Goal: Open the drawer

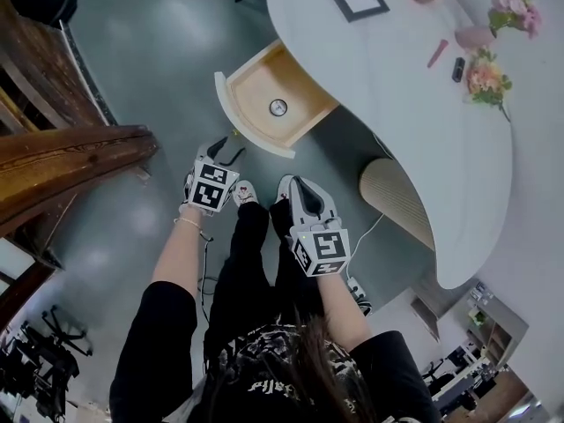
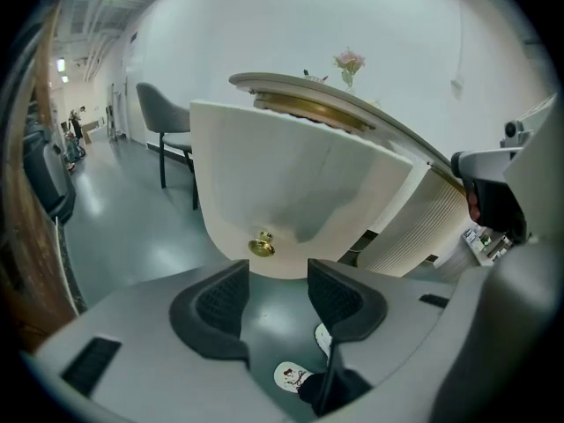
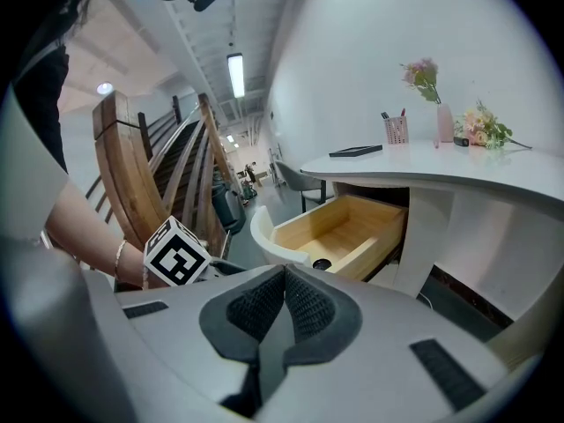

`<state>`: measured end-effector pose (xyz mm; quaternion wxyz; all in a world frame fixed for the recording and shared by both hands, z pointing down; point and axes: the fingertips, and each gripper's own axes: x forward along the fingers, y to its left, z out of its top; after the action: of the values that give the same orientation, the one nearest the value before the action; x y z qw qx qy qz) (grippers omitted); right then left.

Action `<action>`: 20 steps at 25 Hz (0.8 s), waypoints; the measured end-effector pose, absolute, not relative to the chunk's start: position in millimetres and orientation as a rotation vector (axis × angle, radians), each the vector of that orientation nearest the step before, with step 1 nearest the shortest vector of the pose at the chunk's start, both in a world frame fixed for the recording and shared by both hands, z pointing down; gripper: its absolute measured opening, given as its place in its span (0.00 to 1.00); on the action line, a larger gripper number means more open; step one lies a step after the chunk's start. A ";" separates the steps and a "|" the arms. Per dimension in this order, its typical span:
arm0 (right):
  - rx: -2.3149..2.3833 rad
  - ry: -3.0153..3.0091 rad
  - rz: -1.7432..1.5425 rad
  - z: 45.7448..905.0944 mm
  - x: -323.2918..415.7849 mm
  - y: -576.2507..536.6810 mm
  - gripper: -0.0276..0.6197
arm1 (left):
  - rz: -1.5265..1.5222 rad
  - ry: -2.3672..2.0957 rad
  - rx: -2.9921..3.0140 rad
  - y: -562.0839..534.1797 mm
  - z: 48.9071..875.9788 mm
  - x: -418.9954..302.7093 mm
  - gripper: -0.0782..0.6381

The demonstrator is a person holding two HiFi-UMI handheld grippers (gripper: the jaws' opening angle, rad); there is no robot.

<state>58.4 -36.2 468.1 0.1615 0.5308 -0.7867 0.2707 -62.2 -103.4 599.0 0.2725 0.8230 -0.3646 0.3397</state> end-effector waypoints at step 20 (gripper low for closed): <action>1.672 -2.251 0.770 406.2 65.9 -22.0 0.08 | 0.612 -1.140 2.274 -53.6 467.2 -61.1 0.39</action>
<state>65.9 -22.0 406.2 0.1166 0.5710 -0.7689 0.2631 -61.1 -53.6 467.2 0.2596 0.8393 -0.4208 0.2258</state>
